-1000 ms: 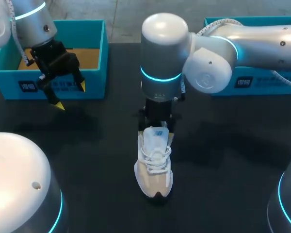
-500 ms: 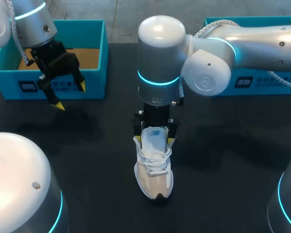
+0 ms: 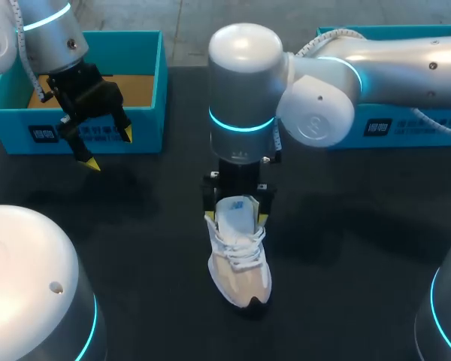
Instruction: Take the shoe out of the shoebox, open the shoe tongue, remove and reinsert the insole, then place the shoe into the shoebox
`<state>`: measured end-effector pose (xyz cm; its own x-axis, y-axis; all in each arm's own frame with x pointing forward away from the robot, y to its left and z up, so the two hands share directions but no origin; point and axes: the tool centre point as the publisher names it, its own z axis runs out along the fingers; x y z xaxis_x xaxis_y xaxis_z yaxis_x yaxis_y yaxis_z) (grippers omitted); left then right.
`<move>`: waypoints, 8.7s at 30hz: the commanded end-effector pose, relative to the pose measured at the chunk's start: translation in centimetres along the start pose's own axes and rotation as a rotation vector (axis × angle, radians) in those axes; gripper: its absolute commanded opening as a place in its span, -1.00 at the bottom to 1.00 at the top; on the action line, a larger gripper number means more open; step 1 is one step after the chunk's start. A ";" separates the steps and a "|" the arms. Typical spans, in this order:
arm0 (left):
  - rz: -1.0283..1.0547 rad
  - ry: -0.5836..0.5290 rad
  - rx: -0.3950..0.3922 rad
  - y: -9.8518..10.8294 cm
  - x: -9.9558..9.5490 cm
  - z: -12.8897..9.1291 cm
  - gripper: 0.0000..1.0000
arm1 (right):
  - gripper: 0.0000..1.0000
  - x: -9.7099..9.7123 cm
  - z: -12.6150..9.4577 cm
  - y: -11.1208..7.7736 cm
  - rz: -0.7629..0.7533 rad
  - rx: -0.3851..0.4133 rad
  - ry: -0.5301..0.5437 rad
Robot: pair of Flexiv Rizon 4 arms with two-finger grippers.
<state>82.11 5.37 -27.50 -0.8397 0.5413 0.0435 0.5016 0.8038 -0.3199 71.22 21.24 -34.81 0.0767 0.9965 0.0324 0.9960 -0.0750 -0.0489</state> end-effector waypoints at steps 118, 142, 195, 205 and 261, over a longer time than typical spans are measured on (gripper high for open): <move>0.001 0.001 -0.001 0.0 0.0 0.0 1.00 | 1.00 -1.7 -8.4 -1.3 -0.838 -0.051 0.040; 0.001 0.001 -0.001 0.0 0.0 0.0 1.00 | 1.00 0.1 -11.6 -1.5 -1.563 0.065 0.170; 0.001 0.001 -0.001 0.0 0.0 0.0 1.00 | 1.00 1.4 -3.2 10.8 -1.807 -0.097 -0.064; 0.001 0.001 -0.001 0.0 0.0 0.0 1.00 | 1.00 1.8 -0.9 11.5 -1.821 -0.092 -0.022; 0.001 0.001 -0.001 0.0 0.0 0.0 1.00 | -1.00 0.9 3.0 11.6 -1.732 -0.041 0.031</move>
<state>82.11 5.37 -27.50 -0.8396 0.5414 0.0435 0.5017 0.8037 -0.3199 83.13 21.75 -39.08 -0.9951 -0.0882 0.0447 -0.0842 0.9929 0.0836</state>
